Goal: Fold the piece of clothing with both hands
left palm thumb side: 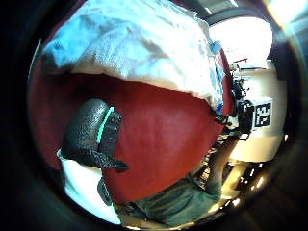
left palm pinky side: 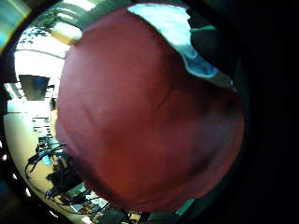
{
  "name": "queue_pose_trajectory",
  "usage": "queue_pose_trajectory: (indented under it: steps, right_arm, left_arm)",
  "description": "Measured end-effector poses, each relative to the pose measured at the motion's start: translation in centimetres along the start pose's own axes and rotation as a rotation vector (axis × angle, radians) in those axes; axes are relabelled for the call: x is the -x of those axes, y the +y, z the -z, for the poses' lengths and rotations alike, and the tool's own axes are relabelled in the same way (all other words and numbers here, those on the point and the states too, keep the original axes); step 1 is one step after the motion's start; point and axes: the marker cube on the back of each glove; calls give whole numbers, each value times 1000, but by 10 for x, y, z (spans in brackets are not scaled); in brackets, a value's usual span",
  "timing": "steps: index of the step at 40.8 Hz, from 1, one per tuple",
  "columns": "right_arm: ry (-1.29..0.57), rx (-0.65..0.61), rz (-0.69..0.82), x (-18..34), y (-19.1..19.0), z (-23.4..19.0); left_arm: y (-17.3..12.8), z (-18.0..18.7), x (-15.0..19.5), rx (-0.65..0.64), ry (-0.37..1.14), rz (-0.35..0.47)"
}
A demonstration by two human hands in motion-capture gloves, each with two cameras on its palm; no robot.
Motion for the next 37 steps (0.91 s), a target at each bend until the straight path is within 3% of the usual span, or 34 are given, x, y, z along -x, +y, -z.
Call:
queue_pose_trajectory:
  steps: [3, 6, 9, 14, 22, 27, 32, 37]
  right_arm:
    - [24, 5, -19, -2, -6, -7]
    - [2, -19, -14, -3, -11, -11]
    - [-23, -27, 4, -1, -12, -14]
    - [-36, -48, 28, 6, -7, -20]
    - [-61, -120, 96, 12, -5, -26]
    - [2, -177, 83, -6, -30, -49]
    - [-24, -93, 128, -8, -1, -31]
    - [-69, -32, 186, -14, 24, -8]
  left_arm:
    - [-4, -14, 7, 28, 12, 21]
    - [-6, -18, 9, -38, -11, 23]
    - [-7, -11, 9, -152, -85, 33]
    - [-28, 8, 3, -495, -263, -19]
    - [-26, 19, -12, -655, -276, -67]
    - [-12, 13, -2, -534, -314, -80]
    - [9, -7, 11, -263, -319, -77]
    - [51, 23, 6, -183, -327, -108]
